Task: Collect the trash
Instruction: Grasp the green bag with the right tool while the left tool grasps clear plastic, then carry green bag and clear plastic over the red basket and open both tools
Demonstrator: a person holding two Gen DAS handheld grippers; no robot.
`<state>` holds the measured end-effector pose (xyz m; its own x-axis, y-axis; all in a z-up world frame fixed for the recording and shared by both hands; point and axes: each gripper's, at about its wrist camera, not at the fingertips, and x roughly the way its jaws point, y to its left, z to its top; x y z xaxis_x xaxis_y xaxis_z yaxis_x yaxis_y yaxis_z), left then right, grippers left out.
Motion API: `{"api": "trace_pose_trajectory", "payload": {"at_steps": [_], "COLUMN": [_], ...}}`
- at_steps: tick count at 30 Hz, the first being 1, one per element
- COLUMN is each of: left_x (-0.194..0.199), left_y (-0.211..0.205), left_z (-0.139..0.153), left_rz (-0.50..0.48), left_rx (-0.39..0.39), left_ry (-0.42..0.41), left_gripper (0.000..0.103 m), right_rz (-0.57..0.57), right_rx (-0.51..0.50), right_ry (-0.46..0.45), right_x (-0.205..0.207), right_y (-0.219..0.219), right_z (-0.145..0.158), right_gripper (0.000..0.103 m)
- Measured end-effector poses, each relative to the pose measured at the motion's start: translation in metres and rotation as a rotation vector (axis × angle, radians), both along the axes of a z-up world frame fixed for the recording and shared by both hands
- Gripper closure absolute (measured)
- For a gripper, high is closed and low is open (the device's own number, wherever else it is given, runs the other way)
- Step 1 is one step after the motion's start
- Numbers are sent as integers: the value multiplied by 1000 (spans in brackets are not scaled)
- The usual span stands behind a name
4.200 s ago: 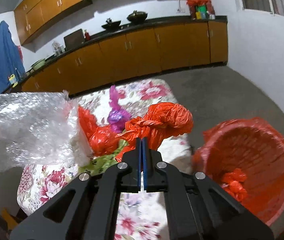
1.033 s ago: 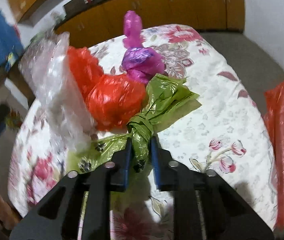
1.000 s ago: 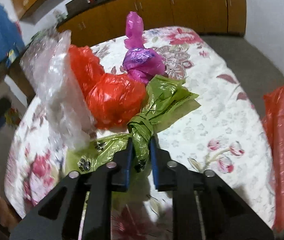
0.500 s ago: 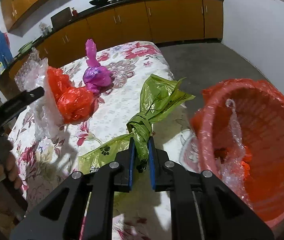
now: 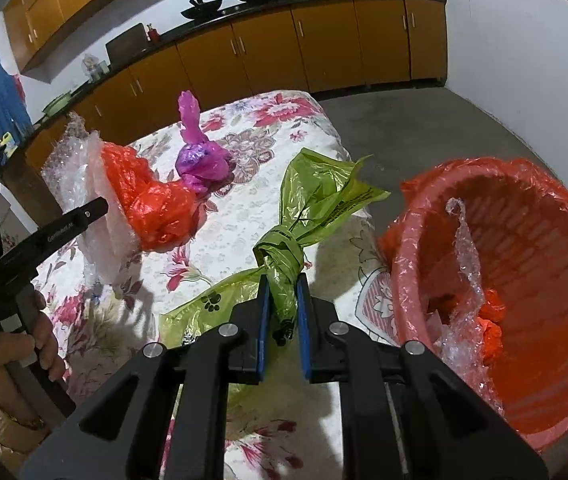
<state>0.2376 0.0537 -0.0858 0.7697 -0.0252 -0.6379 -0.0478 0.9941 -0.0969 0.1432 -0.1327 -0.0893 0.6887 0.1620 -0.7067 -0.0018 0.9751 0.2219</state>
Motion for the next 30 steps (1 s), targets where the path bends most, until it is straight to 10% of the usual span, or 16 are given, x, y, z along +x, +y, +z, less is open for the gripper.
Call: {"api": "trace_pose_trajectory", "payload": {"at_steps": [30], "left_x": [-66], "left_y": [-112], "left_z": [51], "left_rz": [-333], "left_rx": [-79], "left_ry": [-91], "left_gripper": [69], "right_rz": [-256], "right_rx": [-138], "right_ry": [-184], "right_x": [-65], "right_y": [-99], "right_z": [56], "right_gripper": [90]}}
